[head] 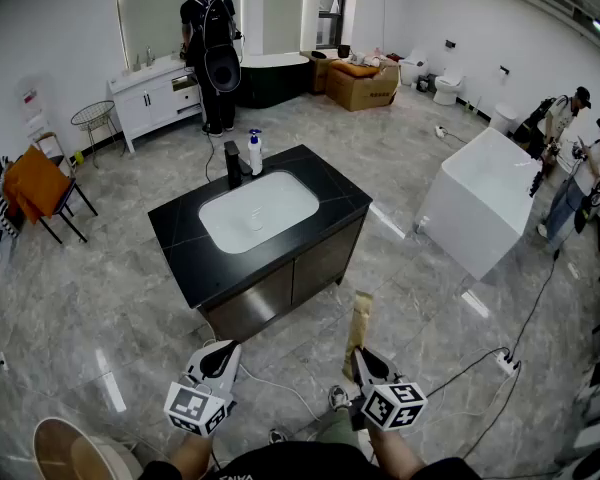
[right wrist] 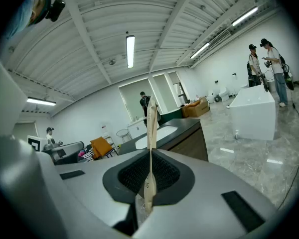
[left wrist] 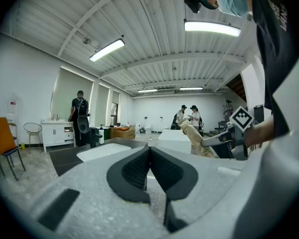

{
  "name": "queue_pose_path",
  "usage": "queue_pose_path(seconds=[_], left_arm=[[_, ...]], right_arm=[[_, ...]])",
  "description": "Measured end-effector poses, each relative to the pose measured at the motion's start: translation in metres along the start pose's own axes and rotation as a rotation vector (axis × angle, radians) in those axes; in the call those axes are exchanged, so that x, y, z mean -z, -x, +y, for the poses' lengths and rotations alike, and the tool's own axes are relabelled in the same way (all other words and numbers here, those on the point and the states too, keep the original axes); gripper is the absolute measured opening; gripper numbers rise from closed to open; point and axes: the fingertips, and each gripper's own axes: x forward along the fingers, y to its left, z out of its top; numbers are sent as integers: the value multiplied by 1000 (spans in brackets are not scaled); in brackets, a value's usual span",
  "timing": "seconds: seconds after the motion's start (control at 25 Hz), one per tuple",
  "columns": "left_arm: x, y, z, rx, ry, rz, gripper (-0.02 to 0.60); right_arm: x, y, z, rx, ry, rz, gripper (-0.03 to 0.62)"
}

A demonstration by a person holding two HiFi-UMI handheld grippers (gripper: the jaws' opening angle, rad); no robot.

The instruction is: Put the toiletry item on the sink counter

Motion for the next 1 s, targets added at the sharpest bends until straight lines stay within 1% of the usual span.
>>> queue_pose_path(seconds=[0.2,0.48,0.76,1.0], left_arm=[[-2,4,-9,-2,-10,-6,9],[1,-5,-15,-42,4,-4,9],[1,-42,-25,-63,22,2,9],[-3,-90,-30,-88,37,7,9]], right_arm=[[-2,1,3,-16,18,-6,9],[-8,-7,-8,-44,46,8,9],[-26,-27,-40,-79,35,19,11],[-46,-51,-74,-113,34,47,12]])
